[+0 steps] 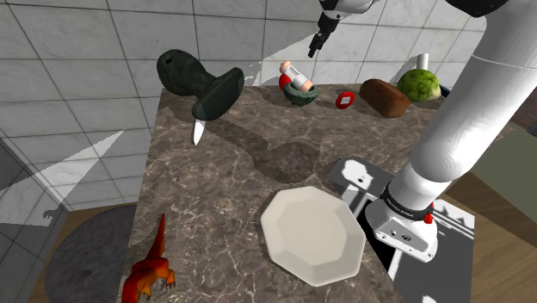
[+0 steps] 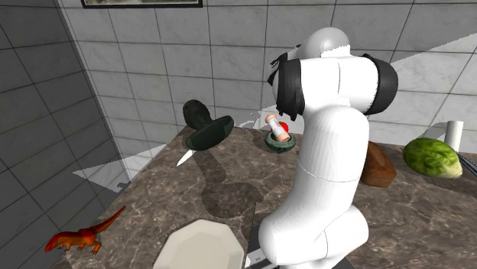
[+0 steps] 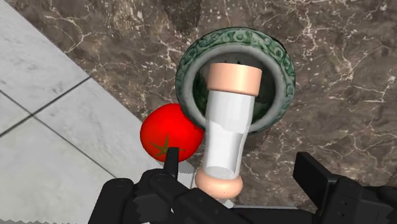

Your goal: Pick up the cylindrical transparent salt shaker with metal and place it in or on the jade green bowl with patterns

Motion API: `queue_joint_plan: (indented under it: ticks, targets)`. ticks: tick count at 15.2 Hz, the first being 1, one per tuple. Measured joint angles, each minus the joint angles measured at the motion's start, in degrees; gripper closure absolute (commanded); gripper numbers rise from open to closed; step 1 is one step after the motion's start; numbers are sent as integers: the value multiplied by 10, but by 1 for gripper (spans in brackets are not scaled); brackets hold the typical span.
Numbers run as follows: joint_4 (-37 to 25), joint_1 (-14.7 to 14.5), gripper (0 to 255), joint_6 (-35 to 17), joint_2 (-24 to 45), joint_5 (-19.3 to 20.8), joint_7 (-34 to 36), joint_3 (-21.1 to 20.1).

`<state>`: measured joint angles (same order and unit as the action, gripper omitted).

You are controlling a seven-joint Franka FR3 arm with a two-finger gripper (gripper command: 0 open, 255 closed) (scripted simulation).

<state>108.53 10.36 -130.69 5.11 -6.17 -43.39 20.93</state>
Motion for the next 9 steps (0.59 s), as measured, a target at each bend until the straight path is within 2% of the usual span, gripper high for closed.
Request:
queue_joint_plan:
  ticks: [4,9]
  targets:
    - [-14,-2,0,37,-26,15,10,1]
    - [-17,-2,0,42,-27,15,11,1]
